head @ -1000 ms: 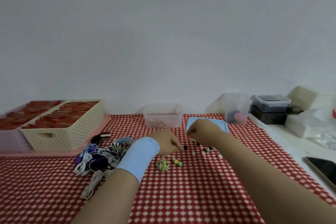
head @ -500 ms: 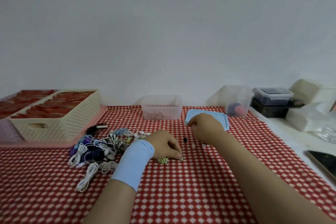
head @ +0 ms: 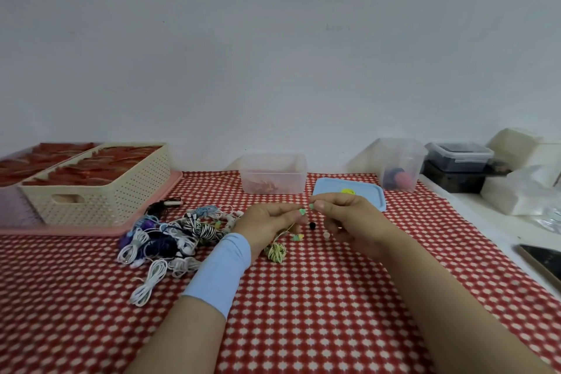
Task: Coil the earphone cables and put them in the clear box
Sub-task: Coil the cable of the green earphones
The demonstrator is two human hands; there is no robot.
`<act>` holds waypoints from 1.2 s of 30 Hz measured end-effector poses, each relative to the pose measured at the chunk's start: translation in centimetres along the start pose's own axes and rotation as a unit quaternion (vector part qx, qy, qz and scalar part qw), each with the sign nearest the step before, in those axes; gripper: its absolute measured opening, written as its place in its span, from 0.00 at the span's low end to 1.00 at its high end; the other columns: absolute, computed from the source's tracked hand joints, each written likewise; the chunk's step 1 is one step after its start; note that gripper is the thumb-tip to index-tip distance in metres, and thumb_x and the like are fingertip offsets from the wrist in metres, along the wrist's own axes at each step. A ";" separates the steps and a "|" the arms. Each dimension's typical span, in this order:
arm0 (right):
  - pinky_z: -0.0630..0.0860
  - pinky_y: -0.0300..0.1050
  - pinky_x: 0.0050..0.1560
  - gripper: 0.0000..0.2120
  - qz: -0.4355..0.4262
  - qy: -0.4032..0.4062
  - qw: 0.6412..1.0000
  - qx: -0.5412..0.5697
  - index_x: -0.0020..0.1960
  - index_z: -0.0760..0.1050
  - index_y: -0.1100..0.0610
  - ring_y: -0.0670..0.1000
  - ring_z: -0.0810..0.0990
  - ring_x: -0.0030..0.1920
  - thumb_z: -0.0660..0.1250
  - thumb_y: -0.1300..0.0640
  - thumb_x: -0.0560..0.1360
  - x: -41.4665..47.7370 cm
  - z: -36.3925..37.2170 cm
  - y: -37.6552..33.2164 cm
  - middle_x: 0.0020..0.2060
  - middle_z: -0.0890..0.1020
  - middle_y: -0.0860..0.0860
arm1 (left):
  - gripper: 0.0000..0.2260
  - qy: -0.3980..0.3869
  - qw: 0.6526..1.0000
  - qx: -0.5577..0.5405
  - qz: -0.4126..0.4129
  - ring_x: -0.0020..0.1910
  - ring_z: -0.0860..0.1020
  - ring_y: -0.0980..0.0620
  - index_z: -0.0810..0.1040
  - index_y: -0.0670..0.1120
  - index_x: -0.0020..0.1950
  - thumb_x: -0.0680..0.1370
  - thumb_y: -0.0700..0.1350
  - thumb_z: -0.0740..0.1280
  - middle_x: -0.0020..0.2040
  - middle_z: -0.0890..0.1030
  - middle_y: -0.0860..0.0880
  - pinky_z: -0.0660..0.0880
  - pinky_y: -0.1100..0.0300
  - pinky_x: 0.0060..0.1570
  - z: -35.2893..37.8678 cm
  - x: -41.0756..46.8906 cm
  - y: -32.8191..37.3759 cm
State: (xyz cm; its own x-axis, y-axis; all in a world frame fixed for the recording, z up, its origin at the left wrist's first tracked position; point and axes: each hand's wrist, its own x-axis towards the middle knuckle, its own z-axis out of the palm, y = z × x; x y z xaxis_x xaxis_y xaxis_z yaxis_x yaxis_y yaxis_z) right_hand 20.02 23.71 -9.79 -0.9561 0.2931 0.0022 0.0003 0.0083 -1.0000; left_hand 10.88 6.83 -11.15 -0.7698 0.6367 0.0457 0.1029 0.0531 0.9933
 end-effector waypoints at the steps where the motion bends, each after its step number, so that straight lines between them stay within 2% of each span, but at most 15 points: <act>1: 0.58 0.39 0.27 0.07 0.003 -0.009 1.000 0.002 0.53 0.84 0.57 0.47 0.68 0.27 0.68 0.60 0.79 0.0 0.0 0.0 0.26 0.75 0.49 | 0.06 -0.001 1.000 -0.003 0.005 0.45 0.83 0.52 0.84 0.48 0.54 0.77 0.44 0.70 0.46 0.87 0.48 0.78 0.61 0.53 0.1 -0.1 0.0; 6: 0.59 0.37 0.25 0.09 0.000 -0.043 0.999 -0.015 0.55 0.85 0.58 0.46 0.69 0.27 0.69 0.60 0.78 0.1 0.3 0.2 0.31 0.79 0.52 | 0.05 0.006 0.999 -0.032 0.012 0.40 0.82 0.53 0.85 0.48 0.50 0.77 0.43 0.70 0.42 0.86 0.48 0.78 0.61 0.48 0.1 -0.2 -0.2; 13: 0.61 0.36 0.24 0.09 0.000 -0.059 0.998 -0.016 0.55 0.86 0.56 0.47 0.71 0.30 0.70 0.58 0.77 0.2 0.3 0.5 0.41 0.82 0.56 | 0.06 -0.017 0.999 -0.049 0.012 0.43 0.83 0.55 0.85 0.49 0.51 0.76 0.41 0.71 0.46 0.87 0.46 0.78 0.64 0.46 0.0 -0.4 -0.1; 20: 0.59 0.35 0.23 0.09 0.010 -0.071 0.997 -0.013 0.54 0.86 0.56 0.47 0.72 0.29 0.71 0.57 0.75 0.1 0.2 0.6 0.38 0.84 0.53 | 0.05 -0.024 0.999 -0.013 0.036 0.44 0.83 0.54 0.85 0.46 0.48 0.77 0.40 0.70 0.43 0.86 0.47 0.78 0.65 0.47 -0.1 -0.7 0.0; 26: 0.58 0.36 0.24 0.07 0.020 -0.062 0.997 -0.032 0.51 0.87 0.54 0.47 0.73 0.28 0.71 0.59 0.76 0.0 0.3 0.5 0.36 0.83 0.53 | 0.04 -0.021 0.997 0.044 0.051 0.41 0.83 0.57 0.86 0.43 0.44 0.76 0.40 0.71 0.42 0.86 0.48 0.76 0.70 0.42 -0.2 -0.9 0.3; 30: 0.59 0.36 0.23 0.06 0.040 -0.047 0.997 -0.050 0.47 0.87 0.52 0.46 0.74 0.27 0.71 0.59 0.77 0.1 0.4 0.6 0.31 0.82 0.48 | 0.03 -0.019 0.994 0.095 0.048 0.39 0.83 0.56 0.86 0.45 0.45 0.76 0.41 0.72 0.41 0.86 0.49 0.78 0.65 0.46 -0.3 -0.8 0.1; 33: 0.63 0.37 0.22 0.05 0.021 -0.010 0.997 -0.070 0.52 0.84 0.54 0.47 0.77 0.28 0.72 0.58 0.77 0.1 0.7 0.6 0.36 0.85 0.49 | 0.03 0.013 0.994 0.096 0.049 0.42 0.84 0.54 0.86 0.47 0.48 0.75 0.44 0.73 0.41 0.87 0.50 0.79 0.61 0.51 -0.1 -0.6 0.0; 36: 0.67 0.37 0.24 0.06 -0.017 0.004 0.996 -0.088 0.53 0.84 0.56 0.48 0.79 0.30 0.72 0.57 0.77 -0.1 0.7 0.4 0.38 0.86 0.50 | 0.05 0.030 0.995 0.082 0.046 0.42 0.85 0.55 0.85 0.46 0.50 0.75 0.42 0.73 0.41 0.87 0.50 0.79 0.64 0.47 0.1 -0.4 0.2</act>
State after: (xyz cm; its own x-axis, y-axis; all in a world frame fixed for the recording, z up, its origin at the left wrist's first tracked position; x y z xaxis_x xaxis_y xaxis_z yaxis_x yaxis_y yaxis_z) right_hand 19.94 22.99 -10.22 -0.9538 0.2981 0.0367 0.0203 0.1858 -0.9824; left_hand 11.31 6.64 -10.98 -0.7882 0.5977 0.1462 0.2720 0.1255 0.9541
